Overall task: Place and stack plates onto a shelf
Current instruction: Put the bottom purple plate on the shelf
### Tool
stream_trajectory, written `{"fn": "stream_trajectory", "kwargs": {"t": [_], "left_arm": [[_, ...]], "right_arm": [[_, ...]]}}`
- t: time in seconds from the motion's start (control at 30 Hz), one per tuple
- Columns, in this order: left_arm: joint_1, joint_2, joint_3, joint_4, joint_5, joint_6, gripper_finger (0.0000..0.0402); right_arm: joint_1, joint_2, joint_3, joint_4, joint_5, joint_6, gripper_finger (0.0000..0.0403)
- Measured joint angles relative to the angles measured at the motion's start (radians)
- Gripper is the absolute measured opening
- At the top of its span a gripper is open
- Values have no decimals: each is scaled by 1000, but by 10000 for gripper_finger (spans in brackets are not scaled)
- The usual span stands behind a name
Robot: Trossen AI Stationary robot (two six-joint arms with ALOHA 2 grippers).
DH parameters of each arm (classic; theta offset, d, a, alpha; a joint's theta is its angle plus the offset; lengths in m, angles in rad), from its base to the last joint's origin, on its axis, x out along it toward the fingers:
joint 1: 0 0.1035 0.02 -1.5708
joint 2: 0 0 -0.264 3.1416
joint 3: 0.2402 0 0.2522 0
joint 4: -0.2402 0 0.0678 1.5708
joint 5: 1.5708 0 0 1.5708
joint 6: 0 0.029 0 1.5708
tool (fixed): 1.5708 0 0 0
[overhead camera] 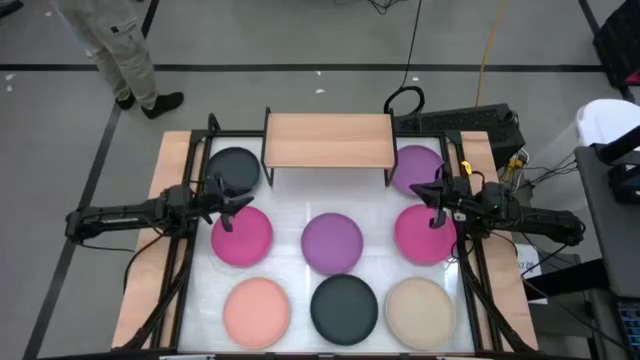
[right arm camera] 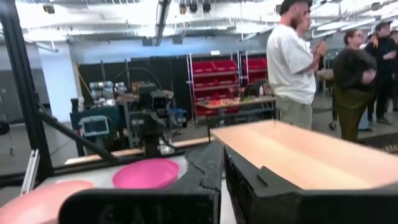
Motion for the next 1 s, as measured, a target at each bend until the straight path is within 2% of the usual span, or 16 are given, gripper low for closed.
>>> {"fn": "stream_trajectory", "kwargs": {"t": [0.2,0.43,0.6,0.8,1.0], "left_arm": [[0,0,0,0,0,0,145],[0,0,0,0,0,0,145],[0,0,0,0,0,0,145],[0,0,0,0,0,0,145],[0,0,0,0,0,0,145]], "right_arm": [[0,106,5,90,1,-65,2],[0,373,102,95,0,-95,2],[0,567,236,-17,0,-123,10],[35,747,317,-58,-110,-166,62],[118,946,333,14,-131,-119,135]]}}
